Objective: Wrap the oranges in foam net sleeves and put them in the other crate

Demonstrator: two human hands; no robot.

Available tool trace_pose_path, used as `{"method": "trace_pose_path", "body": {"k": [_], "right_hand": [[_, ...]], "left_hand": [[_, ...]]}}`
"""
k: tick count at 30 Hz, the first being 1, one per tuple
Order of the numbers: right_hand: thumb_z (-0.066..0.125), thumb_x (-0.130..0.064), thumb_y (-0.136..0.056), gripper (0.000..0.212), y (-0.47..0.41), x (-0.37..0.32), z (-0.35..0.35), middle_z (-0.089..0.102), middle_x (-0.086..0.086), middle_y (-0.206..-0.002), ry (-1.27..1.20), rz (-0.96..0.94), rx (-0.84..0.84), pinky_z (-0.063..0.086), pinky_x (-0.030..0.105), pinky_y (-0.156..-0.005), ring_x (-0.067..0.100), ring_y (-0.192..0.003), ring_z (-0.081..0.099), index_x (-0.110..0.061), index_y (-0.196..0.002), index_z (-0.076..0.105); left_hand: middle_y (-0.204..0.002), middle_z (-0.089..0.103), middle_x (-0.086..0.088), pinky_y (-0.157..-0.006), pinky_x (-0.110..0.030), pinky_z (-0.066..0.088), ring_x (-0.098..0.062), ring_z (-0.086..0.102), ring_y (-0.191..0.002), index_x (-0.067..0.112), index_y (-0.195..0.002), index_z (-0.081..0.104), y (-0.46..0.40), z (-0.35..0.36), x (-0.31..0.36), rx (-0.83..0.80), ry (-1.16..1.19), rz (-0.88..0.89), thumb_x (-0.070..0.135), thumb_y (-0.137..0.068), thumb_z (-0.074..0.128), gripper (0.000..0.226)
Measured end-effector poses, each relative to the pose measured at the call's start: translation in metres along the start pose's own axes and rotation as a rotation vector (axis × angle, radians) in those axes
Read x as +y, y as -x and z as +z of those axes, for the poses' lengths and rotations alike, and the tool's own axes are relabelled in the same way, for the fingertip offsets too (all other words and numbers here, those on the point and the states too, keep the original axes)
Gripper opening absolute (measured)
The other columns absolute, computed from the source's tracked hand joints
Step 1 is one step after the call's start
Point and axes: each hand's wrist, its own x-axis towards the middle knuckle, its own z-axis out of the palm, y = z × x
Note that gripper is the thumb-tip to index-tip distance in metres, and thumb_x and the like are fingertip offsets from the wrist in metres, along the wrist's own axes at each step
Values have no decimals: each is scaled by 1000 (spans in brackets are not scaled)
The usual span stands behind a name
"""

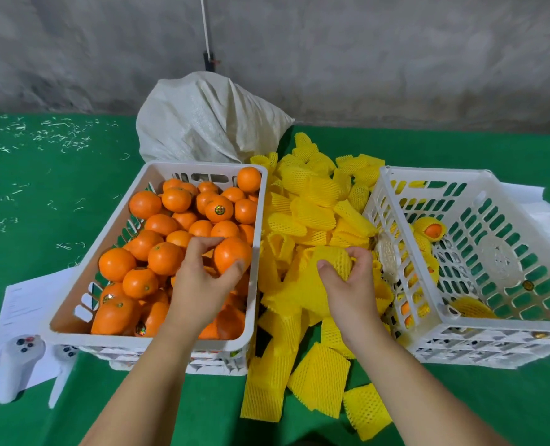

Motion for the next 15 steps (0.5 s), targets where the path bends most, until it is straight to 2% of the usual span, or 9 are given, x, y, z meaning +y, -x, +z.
{"method": "trace_pose_path", "body": {"k": [2,4,5,7,8,9,10,13,15], "right_hand": [[72,-35,-95,31,4,-9,6,55,-16,-83,3,-21,37,44,17,-56,-4,-61,51,-39,-112,46],[71,-37,-96,23,7,-17,13,54,-22,-71,56,-114,47,38,14,-52,0,-55,47,-41,-107,51],[70,-38,-96,19,9,-20,16,58,-29,-71,70,-145,40,39,11,-53,-3,-58,51,-43,-104,54],[65,-44,-99,11,13,-25,21,64,-44,-93,39,-140,-12,46,6,-69,-15,-86,62,-49,-106,60],[60,-46,-101,10,16,-26,22,65,-43,-106,5,-127,-41,50,11,-80,-14,-101,62,-51,-110,62],[56,-44,-103,13,19,-25,22,66,-38,-113,-19,-122,-48,53,19,-87,-8,-108,64,-50,-112,64],[53,-39,-105,17,20,-25,21,68,-33,-114,-26,-123,-29,56,25,-88,-2,-108,66,-49,-112,65],[64,-18,-101,24,19,-19,19,73,-10,-100,-16,-131,26,61,39,-77,15,-92,70,-41,-104,68],[68,-7,-93,34,17,-18,22,65,5,-99,-22,-106,-3,57,47,-75,28,-88,67,-36,-106,57]], "left_hand": [[-114,64,27,-76,-16,54,5,64,-103,37,-123,60,10,12,19,15,270,-21,42,-89,82,41],[-118,70,15,-79,-24,59,-9,70,-104,38,-120,65,19,29,34,-41,583,-149,48,-82,83,44],[-120,72,7,-80,-30,61,-18,72,-105,36,-120,66,23,37,38,-77,717,-234,49,-79,82,45],[-127,72,-8,-87,-38,61,-29,72,-113,27,-123,66,31,50,40,-120,869,-334,42,-83,80,45],[-130,71,-12,-90,-39,60,-31,71,-117,24,-125,65,34,53,39,-124,889,-352,38,-86,77,44],[-132,69,-15,-92,-39,60,-32,70,-119,22,-128,65,36,54,38,-127,896,-361,36,-87,75,44],[-133,69,-14,-92,-38,60,-32,70,-120,21,-130,64,37,53,36,-137,906,-363,37,-87,76,48],[-135,69,-11,-90,-36,61,-30,70,-120,19,-135,61,36,50,33,-195,929,-377,41,-87,75,55],[-139,67,-12,-94,-39,61,-30,69,-122,18,-142,56,34,51,35,-234,897,-387,40,-93,65,54]]}}
